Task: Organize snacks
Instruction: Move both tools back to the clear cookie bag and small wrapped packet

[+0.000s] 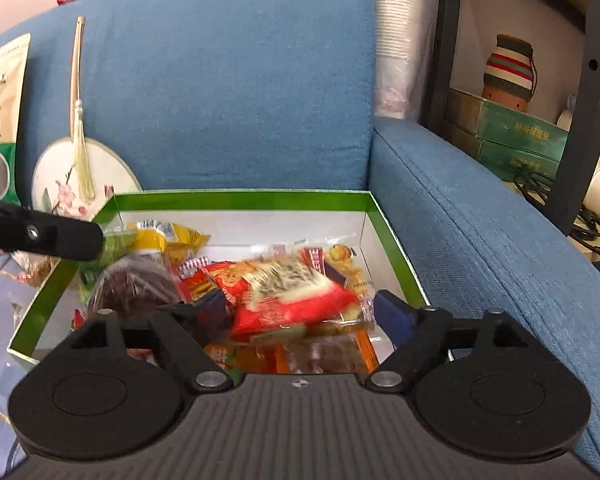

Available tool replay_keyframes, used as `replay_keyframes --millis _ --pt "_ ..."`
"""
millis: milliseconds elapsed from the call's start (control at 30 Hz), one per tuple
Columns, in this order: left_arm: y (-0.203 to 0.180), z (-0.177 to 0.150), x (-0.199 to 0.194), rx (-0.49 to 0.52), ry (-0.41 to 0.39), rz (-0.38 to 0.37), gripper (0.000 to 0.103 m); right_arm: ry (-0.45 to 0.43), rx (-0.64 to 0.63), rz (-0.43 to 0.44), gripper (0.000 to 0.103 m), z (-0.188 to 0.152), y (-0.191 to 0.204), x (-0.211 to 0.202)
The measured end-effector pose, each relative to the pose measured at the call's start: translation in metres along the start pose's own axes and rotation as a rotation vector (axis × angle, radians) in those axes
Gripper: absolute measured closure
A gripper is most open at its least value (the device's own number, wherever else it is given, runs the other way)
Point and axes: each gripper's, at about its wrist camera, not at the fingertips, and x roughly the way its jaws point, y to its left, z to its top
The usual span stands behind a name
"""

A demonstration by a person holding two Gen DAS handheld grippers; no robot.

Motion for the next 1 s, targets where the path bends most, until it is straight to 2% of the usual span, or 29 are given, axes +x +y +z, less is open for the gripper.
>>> replay_keyframes --millis 100,233,367,433,533,600,700,867,1000 --pt "0.011 0.004 -0.022 -0.011 -0.037 -0.003 0.000 -0.043 -0.003 -0.005 0.000 0.009 0.004 -0.014" --pt "0.031 0.008 -0.050 -0.022 -0.076 0.038 0.000 -0.118 -0.042 0.047 0.000 0.021 0.026 -0.048" --pt "0.071 0.001 -0.072 -0.091 -0.065 0.114 0.000 -0.129 -0.080 0.180 0.000 0.019 0.065 -0.073" --pt "0.088 -0.005 -0.079 -0.119 -0.059 0.143 0.000 -0.106 -0.083 0.256 0.000 0.014 0.085 -0.079" --pt "0.107 -0.017 -0.085 -0.146 -0.043 0.153 0.000 -0.055 -0.151 0.359 0.000 0.005 0.122 -0.079" --pt "0.116 -0.022 -0.084 -0.166 -0.027 0.148 0.000 -0.023 -0.217 0.392 0.002 0.002 0.147 -0.072" --pt "0.122 -0.026 -0.075 -0.161 0.000 0.112 0.000 0.012 -0.233 0.409 0.015 -0.003 0.170 -0.061" --pt "0.121 -0.028 -0.048 -0.133 0.048 0.063 0.000 0.019 -0.260 0.381 0.019 -0.018 0.197 -0.042" --pt "0.114 -0.027 -0.020 -0.105 0.075 0.037 0.000 0.046 -0.238 0.393 0.021 -0.026 0.197 -0.036"
